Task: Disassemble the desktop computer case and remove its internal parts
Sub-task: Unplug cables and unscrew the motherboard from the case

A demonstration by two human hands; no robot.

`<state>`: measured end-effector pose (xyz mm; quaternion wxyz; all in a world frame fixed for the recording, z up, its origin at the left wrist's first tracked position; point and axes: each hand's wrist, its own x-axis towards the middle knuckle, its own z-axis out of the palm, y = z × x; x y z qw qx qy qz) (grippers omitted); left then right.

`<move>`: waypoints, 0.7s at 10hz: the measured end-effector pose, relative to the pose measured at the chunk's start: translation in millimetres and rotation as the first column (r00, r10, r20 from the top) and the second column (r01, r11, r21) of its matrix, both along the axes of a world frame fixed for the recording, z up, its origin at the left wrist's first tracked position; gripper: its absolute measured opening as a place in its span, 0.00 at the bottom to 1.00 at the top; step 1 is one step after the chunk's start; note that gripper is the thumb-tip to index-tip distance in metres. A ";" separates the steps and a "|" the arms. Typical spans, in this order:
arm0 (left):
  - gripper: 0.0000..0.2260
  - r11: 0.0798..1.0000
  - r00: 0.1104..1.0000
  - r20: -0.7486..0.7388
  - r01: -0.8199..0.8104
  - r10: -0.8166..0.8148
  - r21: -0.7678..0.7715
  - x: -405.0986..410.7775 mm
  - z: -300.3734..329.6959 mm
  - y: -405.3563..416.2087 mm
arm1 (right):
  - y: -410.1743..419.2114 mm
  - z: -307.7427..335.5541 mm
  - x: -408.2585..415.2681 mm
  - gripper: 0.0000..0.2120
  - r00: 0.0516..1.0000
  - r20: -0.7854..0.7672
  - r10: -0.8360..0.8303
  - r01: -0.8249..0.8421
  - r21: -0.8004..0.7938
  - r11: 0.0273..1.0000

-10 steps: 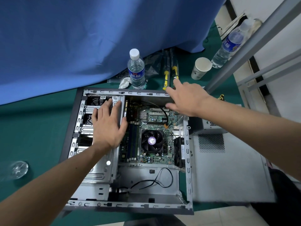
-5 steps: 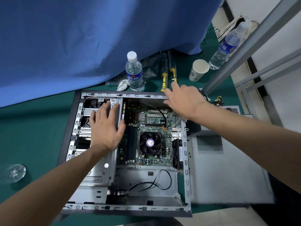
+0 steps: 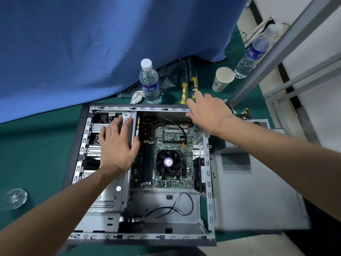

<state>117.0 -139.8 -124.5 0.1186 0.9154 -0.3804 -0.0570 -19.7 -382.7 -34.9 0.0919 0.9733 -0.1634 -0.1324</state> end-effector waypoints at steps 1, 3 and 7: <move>0.27 1.000 1.000 -0.002 0.004 -0.004 -0.001 0.6 -0.6 0.1 | -5.8 1.0 -1.3 0.18 0.996 -0.035 0.083 -0.076 0.165 0.983; 0.27 1.000 1.000 0.000 0.003 -0.003 -0.001 0.8 -1.2 0.4 | -6.7 3.9 0.7 0.21 0.999 -0.031 -0.023 0.026 0.101 0.995; 0.28 1.000 1.000 0.006 0.003 -0.003 -0.001 0.3 -1.2 0.4 | -13.1 8.6 4.2 0.19 0.988 -0.123 0.090 -0.057 0.243 0.968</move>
